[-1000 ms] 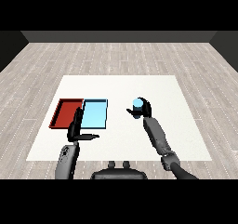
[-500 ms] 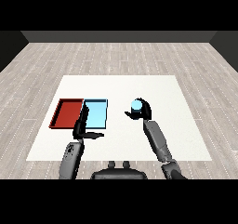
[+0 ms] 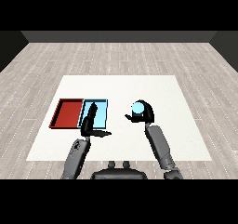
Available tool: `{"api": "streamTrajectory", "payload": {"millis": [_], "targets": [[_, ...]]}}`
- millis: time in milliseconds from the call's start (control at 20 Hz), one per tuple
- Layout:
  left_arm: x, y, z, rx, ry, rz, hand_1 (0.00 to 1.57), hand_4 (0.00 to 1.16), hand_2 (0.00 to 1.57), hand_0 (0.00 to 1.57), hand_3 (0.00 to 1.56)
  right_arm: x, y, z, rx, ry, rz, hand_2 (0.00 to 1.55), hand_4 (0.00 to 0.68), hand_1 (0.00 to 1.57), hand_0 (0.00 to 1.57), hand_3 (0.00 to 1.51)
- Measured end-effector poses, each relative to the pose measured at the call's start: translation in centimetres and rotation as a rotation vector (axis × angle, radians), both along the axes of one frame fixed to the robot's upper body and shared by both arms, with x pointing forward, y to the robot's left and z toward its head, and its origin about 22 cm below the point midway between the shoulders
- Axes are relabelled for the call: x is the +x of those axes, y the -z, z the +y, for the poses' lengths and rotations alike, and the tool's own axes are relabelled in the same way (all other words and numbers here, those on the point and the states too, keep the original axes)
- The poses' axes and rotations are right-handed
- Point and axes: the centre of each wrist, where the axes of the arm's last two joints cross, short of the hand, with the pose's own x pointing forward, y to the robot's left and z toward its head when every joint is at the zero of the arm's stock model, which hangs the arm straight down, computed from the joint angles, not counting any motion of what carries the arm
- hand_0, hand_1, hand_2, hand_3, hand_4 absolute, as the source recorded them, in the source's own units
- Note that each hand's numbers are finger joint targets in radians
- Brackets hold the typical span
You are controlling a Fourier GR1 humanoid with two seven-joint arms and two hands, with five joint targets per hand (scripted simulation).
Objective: Pick the blue can and put it in the blue box
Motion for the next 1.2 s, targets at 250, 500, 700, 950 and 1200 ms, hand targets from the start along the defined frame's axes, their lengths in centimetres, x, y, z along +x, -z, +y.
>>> {"api": "streamTrajectory", "payload": {"millis": [250, 500, 700, 950, 1200], "targets": [[1.0, -0.1, -1.7, -0.026, 0.038, 0.011, 0.0, 0.0, 0.0, 0.0, 0.0, 0.4, -0.1, 0.8, -0.004, -0.012, -0.007, 1.47, 0.562, 1.45, 1.45, 1.38], [0.8, -0.3, -3.6, -0.031, 0.078, 0.009, 0.0, 0.0, 0.0, 0.0, 0.0, 0.3, -1.0, 1.5, -0.005, -0.034, -0.033, 1.47, 0.566, 1.44, 1.44, 1.39], [1.8, 0.6, -4.7, -0.016, 0.094, 0.018, 0.0, 0.0, 0.0, 0.0, 0.0, 0.1, -1.2, 2.9, 0.012, -0.06, -0.039, 1.47, 0.551, 1.46, 1.46, 1.37], [2.0, 0.6, -5.7, -0.006, 0.105, 0.04, 0.0, 0.0, 0.0, 0.0, 0.0, 0.3, -2.0, 3.3, 0.013, -0.079, -0.037, 1.46, 0.553, 1.44, 1.44, 1.36], [2.4, 1.6, -7.2, -0.005, 0.109, 0.072, 0.0, 0.0, 0.0, 0.0, 0.0, 0.0, -1.8, 5.2, 0.028, -0.102, -0.038, 1.46, 0.557, 1.43, 1.43, 1.38]]}}
